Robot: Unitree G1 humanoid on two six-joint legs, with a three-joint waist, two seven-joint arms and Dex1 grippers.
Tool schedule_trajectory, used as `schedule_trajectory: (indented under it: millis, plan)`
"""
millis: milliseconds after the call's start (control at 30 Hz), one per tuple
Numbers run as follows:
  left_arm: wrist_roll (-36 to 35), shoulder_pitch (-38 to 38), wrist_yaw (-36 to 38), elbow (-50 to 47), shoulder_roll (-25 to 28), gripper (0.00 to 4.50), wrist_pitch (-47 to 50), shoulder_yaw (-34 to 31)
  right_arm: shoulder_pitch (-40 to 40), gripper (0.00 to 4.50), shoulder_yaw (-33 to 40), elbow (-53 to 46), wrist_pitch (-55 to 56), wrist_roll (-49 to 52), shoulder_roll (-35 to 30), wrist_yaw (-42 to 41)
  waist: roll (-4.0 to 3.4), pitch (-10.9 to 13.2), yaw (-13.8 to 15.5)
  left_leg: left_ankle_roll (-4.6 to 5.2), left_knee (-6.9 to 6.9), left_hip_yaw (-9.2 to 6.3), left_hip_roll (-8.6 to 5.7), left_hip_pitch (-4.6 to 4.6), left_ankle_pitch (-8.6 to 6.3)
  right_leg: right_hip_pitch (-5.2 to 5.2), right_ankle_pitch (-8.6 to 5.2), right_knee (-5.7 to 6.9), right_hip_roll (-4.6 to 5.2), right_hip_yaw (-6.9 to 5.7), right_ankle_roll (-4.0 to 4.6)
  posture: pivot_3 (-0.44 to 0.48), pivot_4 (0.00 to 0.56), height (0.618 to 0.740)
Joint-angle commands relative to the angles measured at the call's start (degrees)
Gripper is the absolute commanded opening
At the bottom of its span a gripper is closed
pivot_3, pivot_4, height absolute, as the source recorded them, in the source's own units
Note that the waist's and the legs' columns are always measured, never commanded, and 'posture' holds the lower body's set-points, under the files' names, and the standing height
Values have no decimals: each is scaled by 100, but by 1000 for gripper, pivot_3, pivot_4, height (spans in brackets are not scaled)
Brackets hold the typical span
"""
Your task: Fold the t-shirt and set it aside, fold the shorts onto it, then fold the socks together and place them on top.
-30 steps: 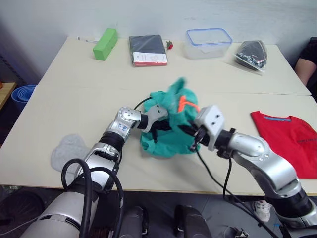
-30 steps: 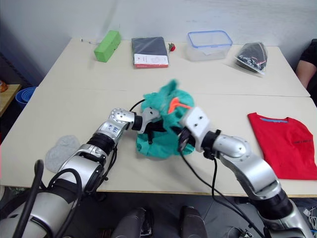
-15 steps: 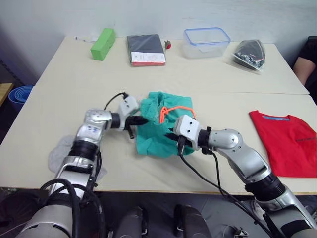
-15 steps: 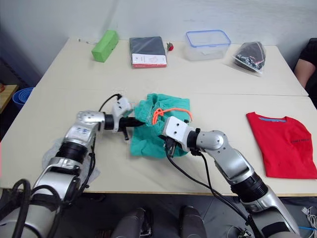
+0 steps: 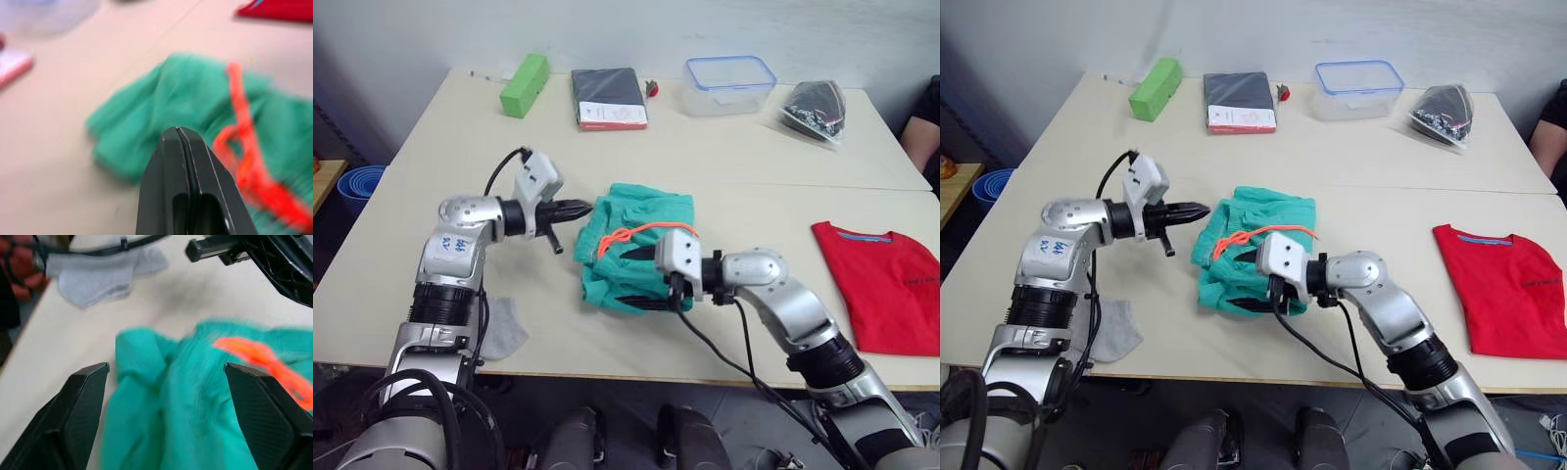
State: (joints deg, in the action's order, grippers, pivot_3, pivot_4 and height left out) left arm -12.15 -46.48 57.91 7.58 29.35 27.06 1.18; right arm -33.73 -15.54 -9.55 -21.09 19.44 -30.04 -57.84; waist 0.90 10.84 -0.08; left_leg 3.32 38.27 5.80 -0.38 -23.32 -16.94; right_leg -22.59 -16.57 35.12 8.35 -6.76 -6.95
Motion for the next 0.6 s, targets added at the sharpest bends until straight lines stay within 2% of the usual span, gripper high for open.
schedule_trajectory:
  millis: [33,133,333,367,467,600]
  plan:
    - [-170,-51,218,-694,-16,0,136,356,-339,3198,614,-157,-464,514,-154,-96,0,0,-8,0,0,1,0,3,0,4,0,-2,0,1,0,0,150,740]
    - [-8,-27,165,-695,-69,0,35,673,-657,2293,843,157,-721,614,-183,-55,-2,1,-27,-8,-3,2,2,10,5,5,0,-2,-3,3,0,0,150,740]
    - [977,243,-225,157,-70,0,-698,1498,-1164,164,213,1560,-36,-498,187,196,-3,1,-49,-21,-9,11,8,16,13,-9,-6,25,-10,11,11,0,150,740]
    - [1065,325,-268,274,-90,0,-811,1563,-1243,28,96,1816,100,-663,331,253,-3,1,-55,-20,-10,12,8,15,13,-13,-6,29,-10,11,12,0,150,740]
    - [1252,587,-296,434,-117,0,-1020,1740,-1460,28,-272,2630,596,-1278,682,482,-6,3,-112,-20,-11,16,7,9,13,-22,-8,35,-11,12,15,0,150,740]
    - [1313,794,-422,472,-193,0,-1053,1732,-1826,28,-490,4178,1226,-2066,1014,1179,-6,3,-147,-15,-8,13,2,4,16,-23,-8,38,-12,7,15,0,150,740]
